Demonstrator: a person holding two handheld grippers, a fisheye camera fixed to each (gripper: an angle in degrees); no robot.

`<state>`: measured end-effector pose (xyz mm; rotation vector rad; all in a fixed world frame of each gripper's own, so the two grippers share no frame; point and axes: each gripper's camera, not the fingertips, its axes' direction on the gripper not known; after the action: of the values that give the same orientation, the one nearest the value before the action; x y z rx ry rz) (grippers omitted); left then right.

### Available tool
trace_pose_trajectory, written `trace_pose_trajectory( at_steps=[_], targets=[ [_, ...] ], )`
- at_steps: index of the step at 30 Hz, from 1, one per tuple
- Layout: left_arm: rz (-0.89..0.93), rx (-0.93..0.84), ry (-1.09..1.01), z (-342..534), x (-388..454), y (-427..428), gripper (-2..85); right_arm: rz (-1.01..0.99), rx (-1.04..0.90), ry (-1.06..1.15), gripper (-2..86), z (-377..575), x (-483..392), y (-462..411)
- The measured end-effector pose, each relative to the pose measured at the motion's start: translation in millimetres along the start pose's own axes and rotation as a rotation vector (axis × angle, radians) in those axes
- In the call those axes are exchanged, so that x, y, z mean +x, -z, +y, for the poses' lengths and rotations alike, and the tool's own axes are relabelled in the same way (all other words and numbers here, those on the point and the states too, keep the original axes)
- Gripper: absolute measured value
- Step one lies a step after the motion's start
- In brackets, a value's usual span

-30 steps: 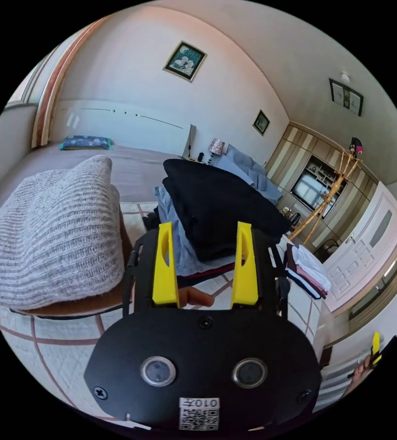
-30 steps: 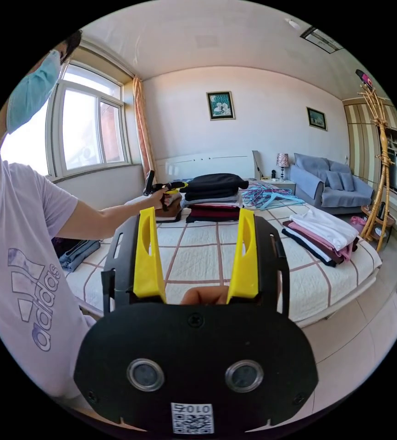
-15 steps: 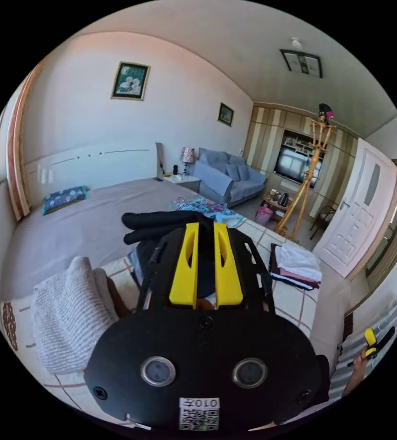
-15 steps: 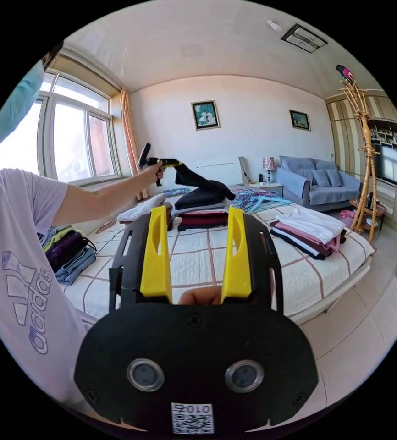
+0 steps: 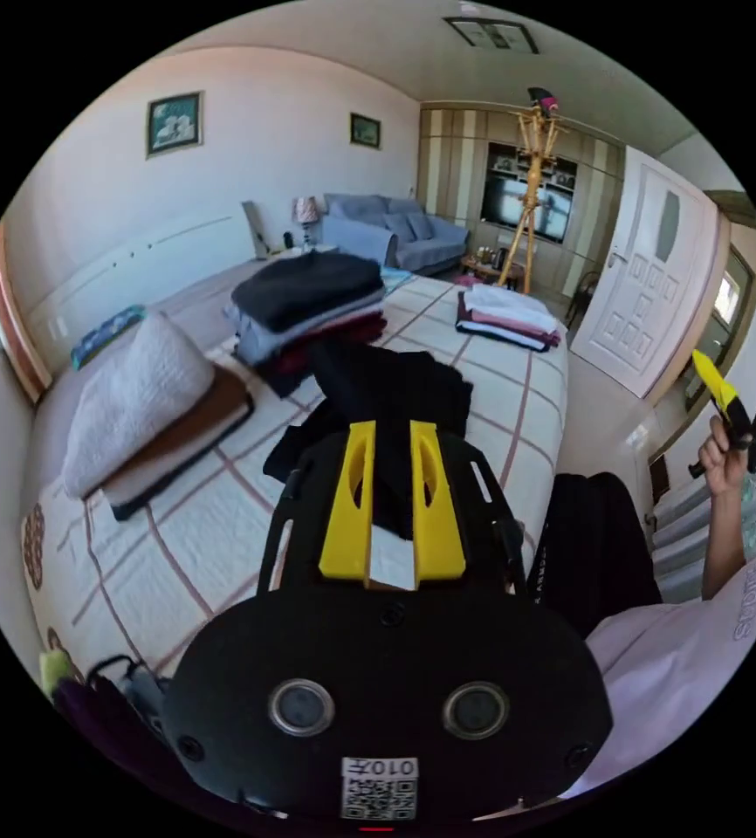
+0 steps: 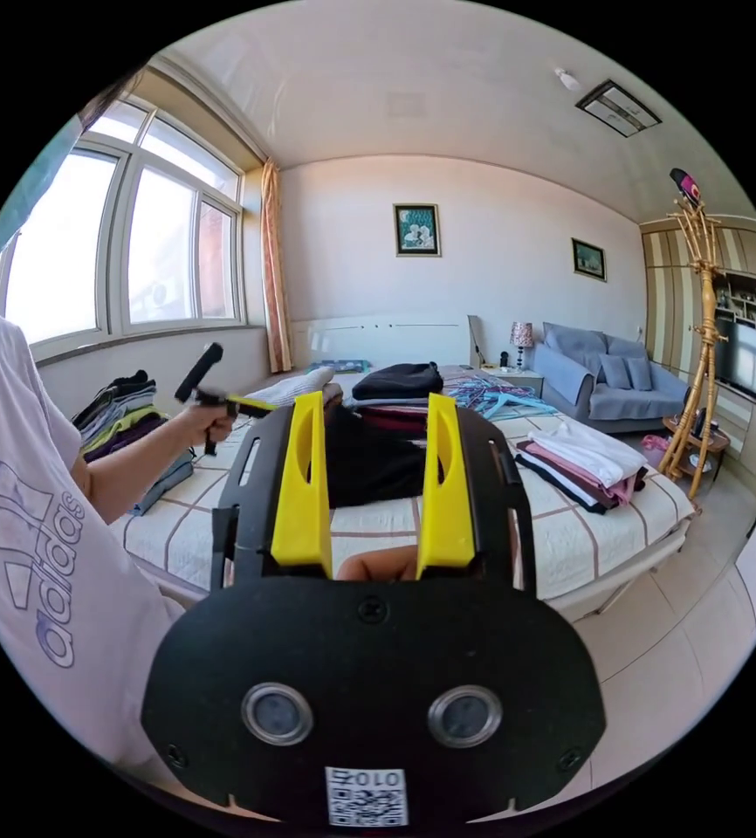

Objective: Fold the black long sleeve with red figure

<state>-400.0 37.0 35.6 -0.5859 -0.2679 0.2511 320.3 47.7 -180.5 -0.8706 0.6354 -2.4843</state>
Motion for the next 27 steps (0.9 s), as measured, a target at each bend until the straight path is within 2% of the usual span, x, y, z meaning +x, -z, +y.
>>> trace_pose_trajectory(
  at_steps=[4, 6, 9, 14, 18, 19, 22, 24, 27],
  targets=[
    [-0.029, -0.069, 0.091, 73, -12, -22, 11.7, -0.044, -0.026, 0.039, 16.3, -7, -13, -11],
    [-0.068, -0.043, 0.110, 73, -20, -23, 12.8, -0.070, -0.040, 0.049, 16.4, -11, -19, -20],
    [-0.026, 0.025, 0.220, 59, -51, -29, 13.6, -0.091, -0.040, 0.064, 16.4, -14, -33, -28],
    [-0.082, 0.006, 0.342, 28, -100, -74, 13.4, -0.042, -0.076, 0.088, 16.4, -17, -44, -28],
    [-0.075, -0.097, 0.481, 15, -139, -125, 10.3, 0.007, -0.076, 0.087, 16.2, -22, -41, -20],
    [-0.021, -0.143, 0.498, 15, -146, -141, 8.2, 0.017, -0.073, 0.081, 16.1, -24, -39, -18],
    [-0.003, -0.135, 0.564, 24, -148, -148, 3.4, 0.032, -0.068, 0.070, 15.9, -29, -33, -16],
    [-0.019, -0.031, 0.527, 23, -136, -128, 1.8, 0.039, -0.073, 0.067, 15.8, -33, -30, -18],
    [-0.004, 0.120, 0.304, 12, -94, -82, 0.6, 0.024, -0.096, 0.037, 15.6, -37, -20, -28]
  ],
)
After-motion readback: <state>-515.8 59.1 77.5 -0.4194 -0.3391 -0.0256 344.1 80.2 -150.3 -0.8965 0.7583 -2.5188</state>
